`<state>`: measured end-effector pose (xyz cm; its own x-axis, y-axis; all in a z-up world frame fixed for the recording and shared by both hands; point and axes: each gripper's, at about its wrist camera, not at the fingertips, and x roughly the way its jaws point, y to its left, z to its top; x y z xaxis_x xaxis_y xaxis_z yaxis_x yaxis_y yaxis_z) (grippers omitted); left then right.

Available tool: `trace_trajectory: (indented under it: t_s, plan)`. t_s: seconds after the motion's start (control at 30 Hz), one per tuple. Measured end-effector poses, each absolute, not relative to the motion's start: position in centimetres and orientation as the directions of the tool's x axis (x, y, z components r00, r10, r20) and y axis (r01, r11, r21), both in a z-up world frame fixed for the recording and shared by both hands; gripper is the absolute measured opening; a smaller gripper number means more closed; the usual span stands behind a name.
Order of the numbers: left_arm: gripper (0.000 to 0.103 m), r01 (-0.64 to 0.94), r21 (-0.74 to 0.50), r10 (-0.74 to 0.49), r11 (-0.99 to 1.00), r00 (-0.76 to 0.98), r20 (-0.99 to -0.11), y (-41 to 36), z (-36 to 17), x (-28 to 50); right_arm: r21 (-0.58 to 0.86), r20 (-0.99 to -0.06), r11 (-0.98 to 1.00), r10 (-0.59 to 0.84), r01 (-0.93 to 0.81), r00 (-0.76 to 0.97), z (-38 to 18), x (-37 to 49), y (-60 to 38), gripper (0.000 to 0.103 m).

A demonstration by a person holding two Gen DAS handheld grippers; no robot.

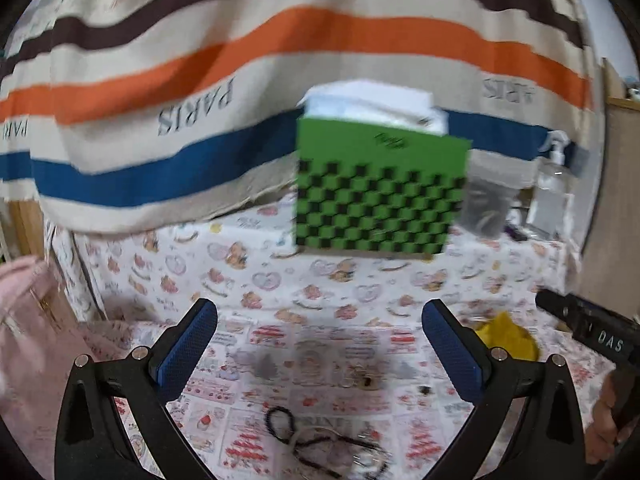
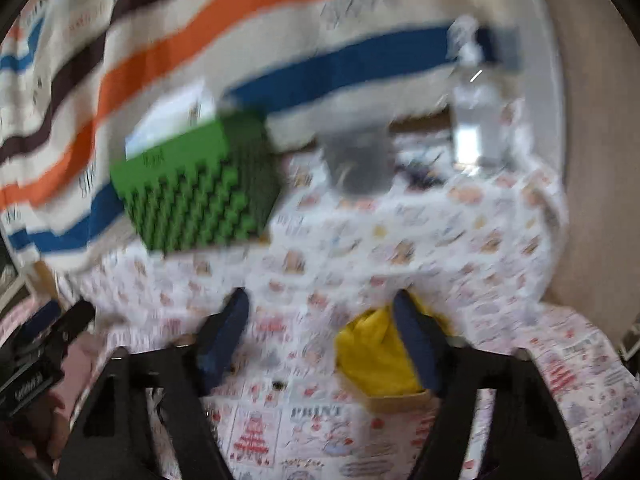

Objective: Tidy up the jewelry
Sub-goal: 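Grasp a small silver charm with the left tool while the right tool grasps a small dark-stone ring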

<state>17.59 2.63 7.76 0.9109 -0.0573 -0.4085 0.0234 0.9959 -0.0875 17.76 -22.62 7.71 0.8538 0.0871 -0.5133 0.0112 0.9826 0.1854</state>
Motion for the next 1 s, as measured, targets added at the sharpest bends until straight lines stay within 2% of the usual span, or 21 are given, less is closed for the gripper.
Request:
trace_trajectory:
  t_s: [0.03,0.13,0.2,0.3,0.43,0.63,0.77,0.8,0.9,1.0]
  plan:
    - [0.103,0.006,-0.088,-0.043,0.996,0.906,-0.422,3.0,7.0,18.0,0.173,-0.555,0.985,0.108,-0.012,0.825,7.0,18.7,-22.0,0.051]
    - [0.103,0.021,-0.105,-0.069,0.994,0.873,-0.482,4.1,5.0,19.7,0.183,-0.641,0.978,0.198,-0.103,0.742,4.7,20.7,-20.0,0.041]
    - [0.103,-0.006,-0.112,-0.053,0.994,0.856,-0.514,4.8,3.9,20.4,0.207,-0.693,0.966,0.259,-0.157,0.673,2.9,21.8,-18.7,0.035]
    - [0.103,0.011,-0.15,-0.095,0.989,0.817,-0.568,5.8,2.8,21.0,0.192,-0.742,0.965,0.262,-0.179,0.617,0.5,22.9,-17.0,0.03]
    - [0.103,0.012,-0.248,-0.163,0.969,0.783,-0.6,7.2,2.2,21.3,0.197,-0.762,0.962,0.271,-0.188,0.588,-2.0,23.9,-16.4,0.024]
    - [0.103,-0.019,-0.155,-0.077,0.988,0.805,-0.589,6.4,2.2,20.9,0.116,-0.783,0.978,0.197,-0.173,0.59,-3.8,25.0,-16.1,0.016]
    - [0.103,-0.03,-0.098,-0.031,0.995,0.822,-0.568,5.7,2.3,20.5,0.152,-0.793,0.974,0.223,-0.169,0.567,-4.3,25.5,-16.2,0.007]
    - [0.103,-0.024,-0.106,-0.041,0.994,0.82,-0.571,5.7,2.2,20.6,0.156,-0.794,0.973,0.227,-0.172,0.564,-4.4,25.5,-16.2,0.003]
    - [0.103,0.011,-0.19,-0.126,0.982,0.79,-0.6,6.1,1.8,20.9,0.17,-0.799,0.97,0.238,-0.173,0.552,-4.6,25.6,-16.3,0.003]
    - [0.103,-0.008,-0.179,-0.103,0.984,0.793,-0.6,5.9,1.6,21.0,0.19,-0.798,0.969,0.246,-0.158,0.551,-4.4,25.6,-16.6,0.002]
